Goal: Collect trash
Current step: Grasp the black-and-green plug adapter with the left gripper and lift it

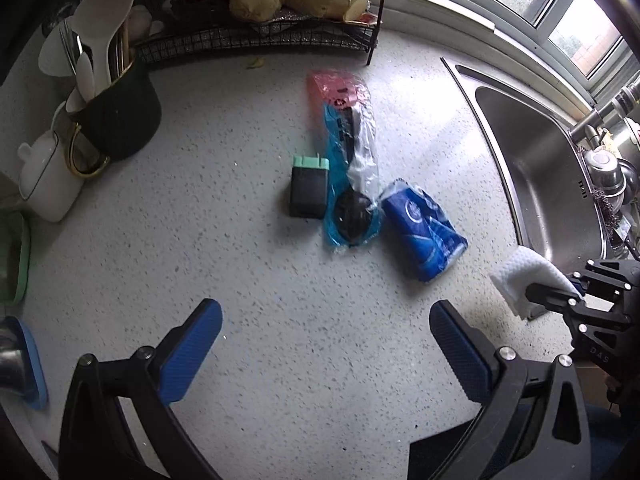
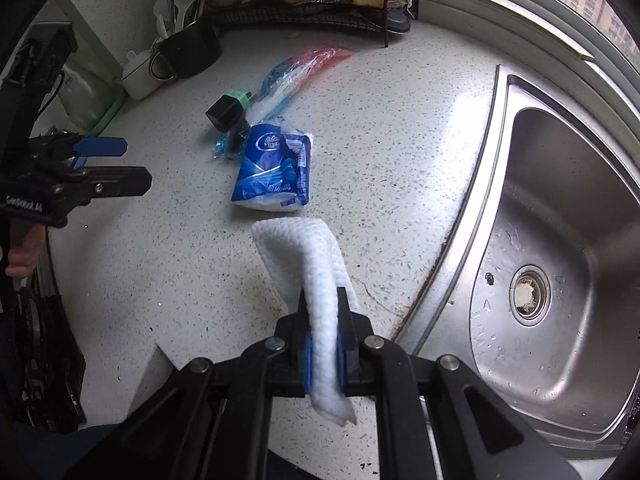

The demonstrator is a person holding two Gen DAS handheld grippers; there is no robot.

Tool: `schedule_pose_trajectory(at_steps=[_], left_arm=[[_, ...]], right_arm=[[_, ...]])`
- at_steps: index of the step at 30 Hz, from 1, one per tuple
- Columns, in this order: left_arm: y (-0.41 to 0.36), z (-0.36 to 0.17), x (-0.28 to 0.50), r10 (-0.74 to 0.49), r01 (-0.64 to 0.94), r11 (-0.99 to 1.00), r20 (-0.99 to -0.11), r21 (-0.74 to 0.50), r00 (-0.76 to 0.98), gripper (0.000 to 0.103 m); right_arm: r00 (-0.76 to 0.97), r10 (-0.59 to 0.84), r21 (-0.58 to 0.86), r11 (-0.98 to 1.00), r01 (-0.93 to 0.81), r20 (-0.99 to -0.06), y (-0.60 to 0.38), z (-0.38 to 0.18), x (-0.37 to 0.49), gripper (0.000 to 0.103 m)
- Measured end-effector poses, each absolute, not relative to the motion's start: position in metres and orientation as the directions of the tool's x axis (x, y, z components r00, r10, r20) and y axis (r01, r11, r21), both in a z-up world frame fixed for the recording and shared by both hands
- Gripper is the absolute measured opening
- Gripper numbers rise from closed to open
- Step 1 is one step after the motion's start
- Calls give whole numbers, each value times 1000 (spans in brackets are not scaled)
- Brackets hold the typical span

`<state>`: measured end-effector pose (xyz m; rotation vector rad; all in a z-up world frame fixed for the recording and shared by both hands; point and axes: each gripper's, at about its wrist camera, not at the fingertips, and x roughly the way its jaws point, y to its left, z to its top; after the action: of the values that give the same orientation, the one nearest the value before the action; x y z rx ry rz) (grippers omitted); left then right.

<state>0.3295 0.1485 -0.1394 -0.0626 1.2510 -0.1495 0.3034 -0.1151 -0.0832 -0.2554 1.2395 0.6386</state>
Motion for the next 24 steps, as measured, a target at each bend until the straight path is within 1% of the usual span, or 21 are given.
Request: schedule_pose_trajectory(at_steps=[4,11,13,15,19,22,24], left_arm=[[157,-147,361,-128,101,990,-945,-102,300,103],[160,-169,404,-106,139,988,-959,-71,264,103],[162,-174,409,-92,158,986,-962,-52,256,99],[161,-180,417,-80,172,984,-966,-38,247,93],[163,-188,424,-75,196,980,-968,-28,239,90],[164,-195,428,-97,214,976,-969,-47,226,82],[162,-198,432,-102,223,974,-970,-52,221,75]], right_arm=[[223,292,125,822,-555,-930,-124,-72,308,8],[231,269,130,866,-483,-935,-139,-80,319,8],[229,268,136,875,-465,-936,-140,-81,321,8],[228,265,137,878,-458,-937,-136,-82,324,8],[221,263,139,879,-456,-939,-130,-83,325,8],[206,269,155,883,-442,-941,-132,-85,326,8],[202,269,161,888,-431,-942,-133,-86,327,8]])
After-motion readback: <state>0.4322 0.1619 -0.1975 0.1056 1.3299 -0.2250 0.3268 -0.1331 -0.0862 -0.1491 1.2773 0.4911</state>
